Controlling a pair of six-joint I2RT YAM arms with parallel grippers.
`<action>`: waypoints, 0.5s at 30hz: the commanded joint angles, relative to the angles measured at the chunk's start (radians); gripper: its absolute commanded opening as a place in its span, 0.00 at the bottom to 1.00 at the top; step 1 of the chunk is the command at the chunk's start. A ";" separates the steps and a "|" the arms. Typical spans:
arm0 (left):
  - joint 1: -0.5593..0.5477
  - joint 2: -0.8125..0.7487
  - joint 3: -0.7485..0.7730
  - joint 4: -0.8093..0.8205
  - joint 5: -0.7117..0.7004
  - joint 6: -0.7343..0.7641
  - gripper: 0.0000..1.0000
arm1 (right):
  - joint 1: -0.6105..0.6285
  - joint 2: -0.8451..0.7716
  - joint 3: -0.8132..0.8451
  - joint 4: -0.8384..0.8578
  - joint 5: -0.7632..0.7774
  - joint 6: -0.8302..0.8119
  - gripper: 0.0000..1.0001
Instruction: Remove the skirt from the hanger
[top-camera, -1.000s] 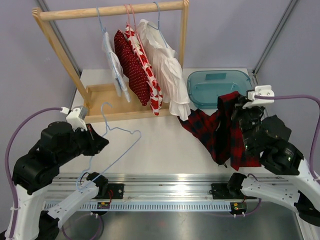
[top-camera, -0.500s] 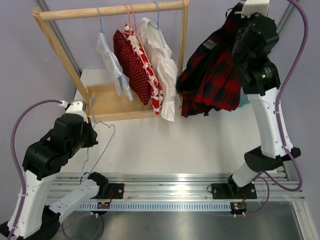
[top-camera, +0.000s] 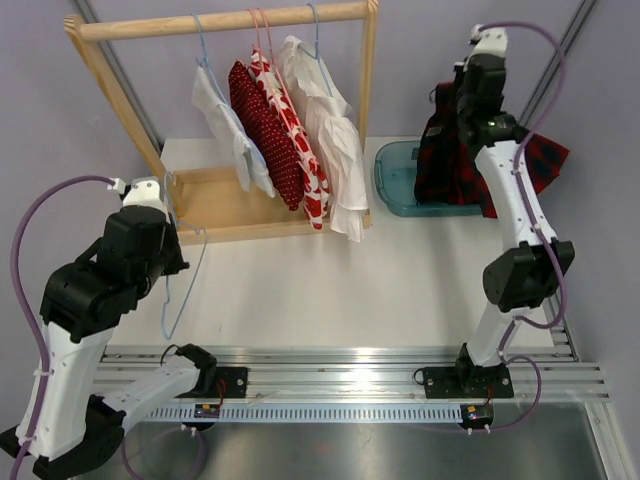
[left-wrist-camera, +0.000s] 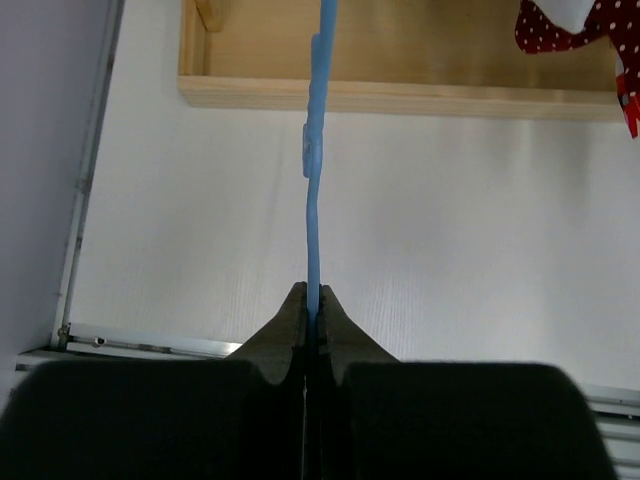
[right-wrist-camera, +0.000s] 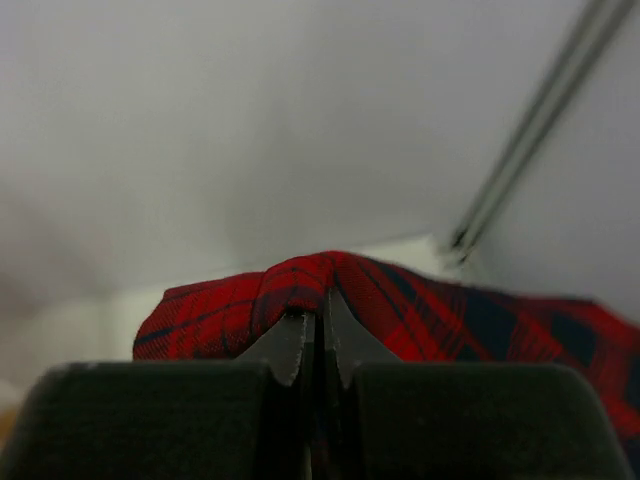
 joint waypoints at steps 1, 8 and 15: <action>0.001 0.051 0.087 0.044 -0.130 0.046 0.00 | 0.003 0.013 -0.167 0.104 -0.291 0.188 0.04; 0.001 0.172 0.248 0.167 -0.241 0.153 0.00 | 0.003 -0.023 -0.351 0.112 -0.503 0.339 0.99; 0.025 0.248 0.357 0.495 -0.325 0.375 0.00 | 0.003 -0.292 -0.710 0.257 -0.604 0.494 0.99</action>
